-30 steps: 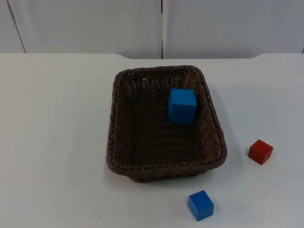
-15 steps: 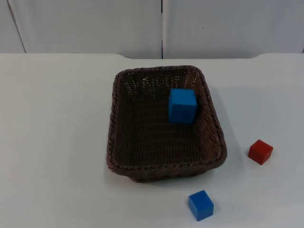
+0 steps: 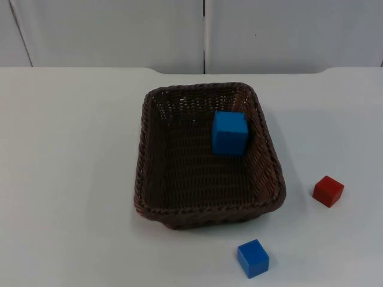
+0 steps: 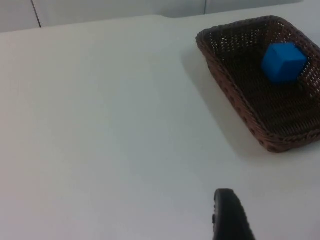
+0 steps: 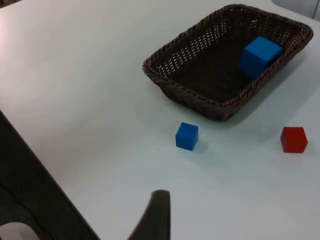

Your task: Pick up the basket with the left hand and place the largest block into the basket with the right hand.

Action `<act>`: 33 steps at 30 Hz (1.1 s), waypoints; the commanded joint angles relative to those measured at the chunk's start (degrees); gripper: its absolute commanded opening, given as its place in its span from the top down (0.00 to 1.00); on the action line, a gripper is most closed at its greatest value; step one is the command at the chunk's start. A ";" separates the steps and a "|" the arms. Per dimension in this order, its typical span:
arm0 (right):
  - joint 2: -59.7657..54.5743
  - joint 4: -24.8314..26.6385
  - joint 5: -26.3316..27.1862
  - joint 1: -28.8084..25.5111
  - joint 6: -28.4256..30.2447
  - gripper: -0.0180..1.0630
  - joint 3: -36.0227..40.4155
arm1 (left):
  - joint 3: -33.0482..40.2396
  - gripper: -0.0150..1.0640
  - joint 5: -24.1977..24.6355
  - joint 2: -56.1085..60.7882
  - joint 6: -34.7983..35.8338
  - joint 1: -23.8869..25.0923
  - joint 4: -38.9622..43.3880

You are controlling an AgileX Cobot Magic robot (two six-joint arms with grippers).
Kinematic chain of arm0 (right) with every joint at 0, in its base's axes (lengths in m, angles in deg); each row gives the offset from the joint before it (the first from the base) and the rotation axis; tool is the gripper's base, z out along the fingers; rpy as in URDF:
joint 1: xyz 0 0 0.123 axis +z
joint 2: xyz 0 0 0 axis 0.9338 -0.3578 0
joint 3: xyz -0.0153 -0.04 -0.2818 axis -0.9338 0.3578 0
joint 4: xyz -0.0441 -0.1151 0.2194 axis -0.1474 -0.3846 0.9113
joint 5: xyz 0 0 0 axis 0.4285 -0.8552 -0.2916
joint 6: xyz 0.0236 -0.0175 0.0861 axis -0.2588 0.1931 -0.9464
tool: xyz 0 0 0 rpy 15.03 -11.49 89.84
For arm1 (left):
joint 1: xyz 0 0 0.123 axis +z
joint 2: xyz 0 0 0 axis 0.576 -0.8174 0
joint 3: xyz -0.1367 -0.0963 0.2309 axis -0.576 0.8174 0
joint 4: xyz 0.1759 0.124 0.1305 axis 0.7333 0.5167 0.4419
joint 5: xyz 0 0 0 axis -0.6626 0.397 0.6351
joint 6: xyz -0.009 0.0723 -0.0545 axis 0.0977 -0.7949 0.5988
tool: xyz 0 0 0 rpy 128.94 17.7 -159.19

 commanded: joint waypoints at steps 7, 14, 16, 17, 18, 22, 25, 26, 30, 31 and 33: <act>0.19 -0.19 0.15 0.00 0.09 0.24 0.13 | 0.33 0.57 0.09 0.23 0.40 -0.26 0.31; 0.19 -0.19 0.15 0.00 0.09 0.24 0.13 | 0.35 0.49 0.09 0.23 0.40 -0.26 0.35; 0.19 -0.19 0.15 0.00 0.09 0.24 0.13 | 0.35 0.44 0.09 0.23 0.40 -0.26 0.35; 0.19 -0.19 0.15 0.00 0.09 0.24 0.13 | 0.35 0.40 0.09 0.23 0.40 -0.26 0.35; 0.19 -0.19 0.15 0.00 0.09 0.24 0.13 | 0.35 0.35 0.09 0.23 0.40 -0.26 0.35; 0.19 -0.19 0.15 0.00 0.09 0.24 0.13 | 0.35 0.12 0.09 0.23 0.40 -0.26 0.35; 0.19 -0.19 0.15 0.00 0.09 0.19 0.14 | 0.35 0.01 0.09 0.23 0.53 -0.26 0.35; 0.19 -0.19 0.15 0.00 0.09 0.10 0.14 | 0.35 0.01 0.09 0.23 0.53 -0.26 0.35; 0.19 -0.19 0.15 0.00 0.09 0.01 0.14 | 0.35 0.01 0.09 0.23 0.53 -0.26 0.35; 0.19 -0.19 0.15 0.00 0.09 0.01 0.14 | 0.35 0.01 0.09 0.23 0.53 -0.26 0.35; 0.19 -0.19 0.15 0.00 0.09 0.01 0.14 | 0.35 0.01 0.09 0.23 0.53 -0.26 0.35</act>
